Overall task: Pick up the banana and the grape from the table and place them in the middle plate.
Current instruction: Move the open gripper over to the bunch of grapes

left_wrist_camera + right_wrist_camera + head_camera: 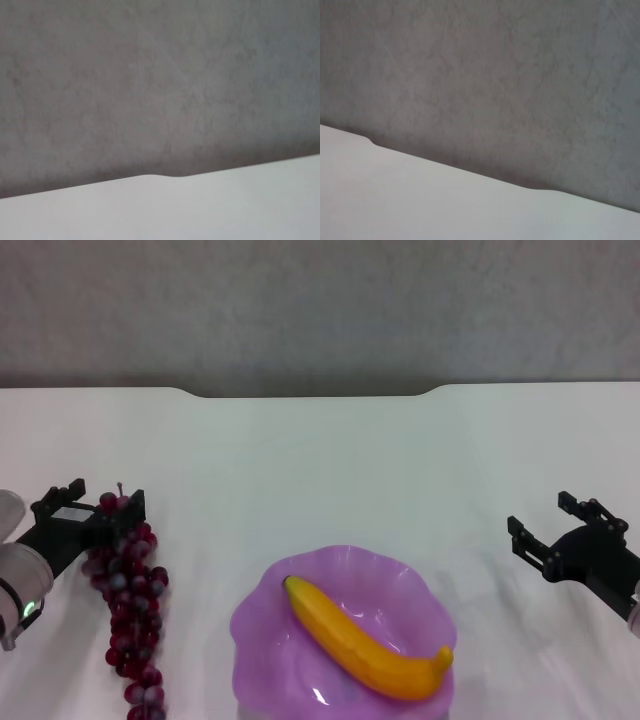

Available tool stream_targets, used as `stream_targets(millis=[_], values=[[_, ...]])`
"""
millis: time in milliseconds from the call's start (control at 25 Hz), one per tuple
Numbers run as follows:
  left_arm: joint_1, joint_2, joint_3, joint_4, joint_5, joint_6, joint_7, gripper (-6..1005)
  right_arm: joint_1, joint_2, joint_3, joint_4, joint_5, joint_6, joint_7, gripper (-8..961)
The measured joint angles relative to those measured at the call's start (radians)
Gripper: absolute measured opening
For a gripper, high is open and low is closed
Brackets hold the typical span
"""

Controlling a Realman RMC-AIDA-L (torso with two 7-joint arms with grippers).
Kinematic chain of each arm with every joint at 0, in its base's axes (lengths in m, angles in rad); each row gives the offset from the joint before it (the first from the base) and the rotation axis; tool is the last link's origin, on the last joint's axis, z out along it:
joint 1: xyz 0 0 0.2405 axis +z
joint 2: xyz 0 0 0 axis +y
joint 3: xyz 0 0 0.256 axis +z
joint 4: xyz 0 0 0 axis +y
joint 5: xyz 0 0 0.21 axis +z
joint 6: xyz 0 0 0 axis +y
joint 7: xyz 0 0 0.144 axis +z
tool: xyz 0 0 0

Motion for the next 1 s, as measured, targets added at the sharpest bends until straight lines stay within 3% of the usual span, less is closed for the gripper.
stream_targets(millis=[400, 680, 1000], values=[[-0.031, 0.0, -0.014, -0.036, -0.021, 0.065, 0.02, 884, -0.002, 0.001, -0.021, 0.013, 0.0, 0.017, 0.001, 786], [-0.088, -0.003, -0.004, -0.082, -0.021, 0.124, -0.006, 881, -0.002, 0.001, -0.022, 0.014, 0.0, 0.017, 0.007, 786], [-0.098, -0.007, 0.001, -0.085, -0.02, 0.131, -0.013, 878, -0.002, 0.001, -0.019, 0.013, 0.0, 0.014, 0.014, 787]])
